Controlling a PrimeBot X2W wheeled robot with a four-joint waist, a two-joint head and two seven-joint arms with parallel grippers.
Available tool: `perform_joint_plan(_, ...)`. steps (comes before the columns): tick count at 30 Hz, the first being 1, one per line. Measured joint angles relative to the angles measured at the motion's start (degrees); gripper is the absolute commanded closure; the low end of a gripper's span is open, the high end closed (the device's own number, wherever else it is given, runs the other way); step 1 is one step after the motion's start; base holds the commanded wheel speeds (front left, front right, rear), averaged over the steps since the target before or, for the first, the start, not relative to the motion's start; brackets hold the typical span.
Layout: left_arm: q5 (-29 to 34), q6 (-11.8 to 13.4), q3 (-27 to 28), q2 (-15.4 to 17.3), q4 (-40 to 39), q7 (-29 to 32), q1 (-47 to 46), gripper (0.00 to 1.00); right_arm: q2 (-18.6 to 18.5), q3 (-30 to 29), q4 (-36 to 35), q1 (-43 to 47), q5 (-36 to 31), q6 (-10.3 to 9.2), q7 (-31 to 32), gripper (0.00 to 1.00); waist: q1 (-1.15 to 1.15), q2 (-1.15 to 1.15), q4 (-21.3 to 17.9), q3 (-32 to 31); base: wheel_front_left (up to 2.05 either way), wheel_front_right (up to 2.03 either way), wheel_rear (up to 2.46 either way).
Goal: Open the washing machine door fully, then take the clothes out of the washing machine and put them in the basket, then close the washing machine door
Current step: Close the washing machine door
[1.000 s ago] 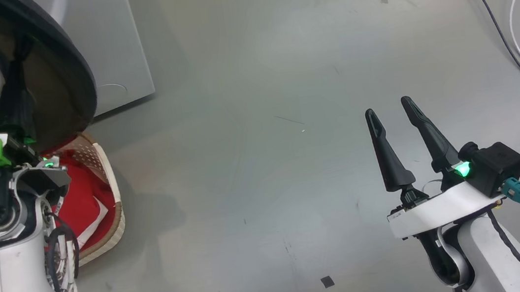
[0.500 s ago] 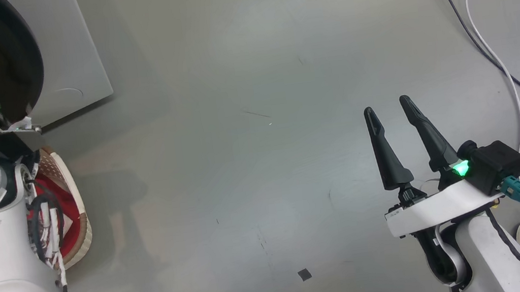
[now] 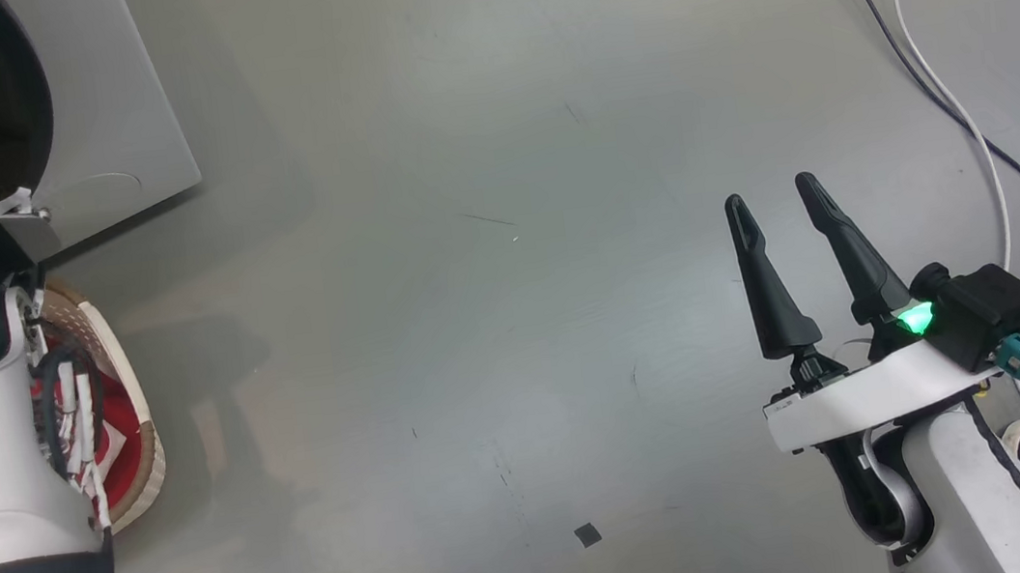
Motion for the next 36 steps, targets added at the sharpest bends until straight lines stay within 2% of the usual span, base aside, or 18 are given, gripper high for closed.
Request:
perform_joint_plan(9, 0.02, -0.88, -3.14, -0.38, 3.7, 0.57, 0.24, 1.0, 0.11, -2.46, -0.03, 0.0, -0.21, 0.0, 0.0, 0.0, 0.0, 0.0, 1.87, -0.87, 0.0, 0.0, 0.0)
perform_joint_plan(19, 1.46, -2.05, -9.79, -0.9, 5.87, 2.69, 7.49, 1.0, -1.33, -4.22, -0.12, 0.02, -1.48, 0.0, 0.0, 0.0, 0.0, 0.0, 6.34, -3.58, 0.0, 0.0, 0.0)
perform_joint_plan(25, 6.56, -2.32, -14.86, -0.97, 5.7, 3.12, 10.55, 1.0, -2.78, -4.36, -0.1, 0.1, -2.23, 0.0, 0.0, 0.0, 0.0, 0.0, 9.54, -5.33, 0.0, 0.0, 0.0)
perform_joint_plan(30, 13.14, -2.33, -20.08, -0.8, 3.44, 1.8, 14.83, 1.0, -3.96, -4.41, -0.08, 0.76, -2.93, 0.0, -0.01, 0.0, 0.0, 0.0, 13.82, -7.7, 0.0, 0.0, 0.0)
perform_joint_plan(36, 21.0, -2.34, -24.43, 2.48, -0.94, -2.76, 17.79, 1.0, -4.52, -4.47, 0.01, 2.61, -3.18, 0.0, 0.0, 0.0, 0.0, 0.0, 18.07, -10.14, 0.0, 0.0, 0.0)
